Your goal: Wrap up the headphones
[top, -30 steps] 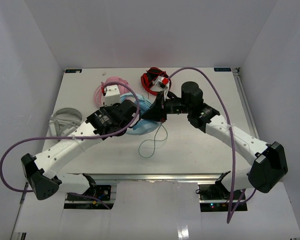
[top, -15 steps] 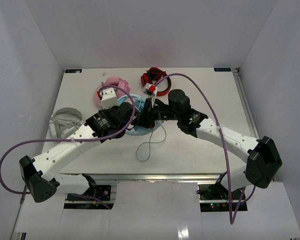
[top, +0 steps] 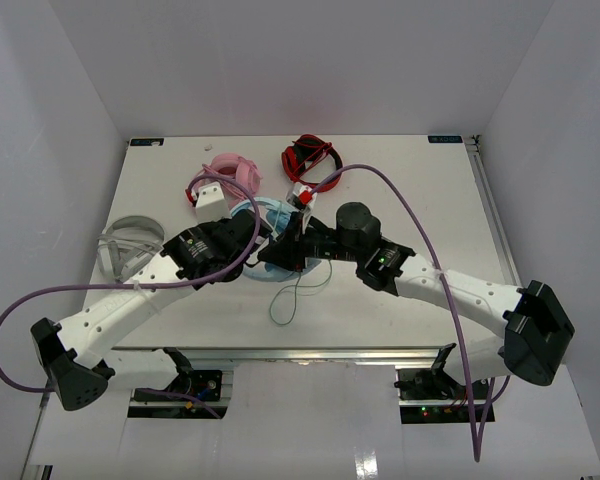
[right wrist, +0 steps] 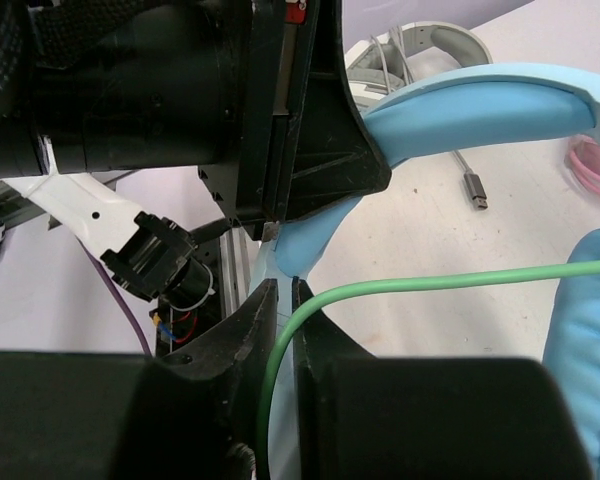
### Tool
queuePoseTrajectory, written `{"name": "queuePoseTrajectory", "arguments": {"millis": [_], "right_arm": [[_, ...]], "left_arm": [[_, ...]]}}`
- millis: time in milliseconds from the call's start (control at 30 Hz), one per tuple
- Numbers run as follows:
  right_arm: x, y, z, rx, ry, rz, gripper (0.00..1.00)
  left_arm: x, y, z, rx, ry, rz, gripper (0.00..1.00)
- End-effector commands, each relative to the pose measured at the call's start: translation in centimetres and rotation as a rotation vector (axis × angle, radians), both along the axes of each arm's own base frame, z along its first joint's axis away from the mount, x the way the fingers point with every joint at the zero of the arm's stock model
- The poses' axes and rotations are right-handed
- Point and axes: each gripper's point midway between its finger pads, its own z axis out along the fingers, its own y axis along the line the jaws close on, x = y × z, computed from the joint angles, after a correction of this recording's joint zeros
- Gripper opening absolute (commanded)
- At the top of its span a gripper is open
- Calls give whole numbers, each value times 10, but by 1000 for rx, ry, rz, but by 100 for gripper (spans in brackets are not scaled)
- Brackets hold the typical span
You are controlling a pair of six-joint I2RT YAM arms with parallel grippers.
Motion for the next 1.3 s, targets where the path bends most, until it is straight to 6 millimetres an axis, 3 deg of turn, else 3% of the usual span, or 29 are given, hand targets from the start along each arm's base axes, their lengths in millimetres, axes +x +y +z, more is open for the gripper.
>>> {"name": "queuePoseTrajectory", "arguments": {"millis": [0,233,433,667,1000,1267], "right_arm": [[-29,8,8,-7,8,118,18],[-38,9,21,17,-9,174,21],[-45,3,13,21,10,181,24],[-40,0,-7,-21,-5,103,8],[-14,-24,-28,-100,-56,-193,8],[-4,-30,-43,-153,-116,-364,8]], "left_arm": [[27,-8,48,-239,-224,163,0],[26,-2,43,-203,-205,202,0],[24,-2,50,-233,-212,206,0],[21,-8,59,-326,-222,198,0],[13,-3,64,-366,-198,253,0],[11,-12,64,-463,-192,243,0]]}}
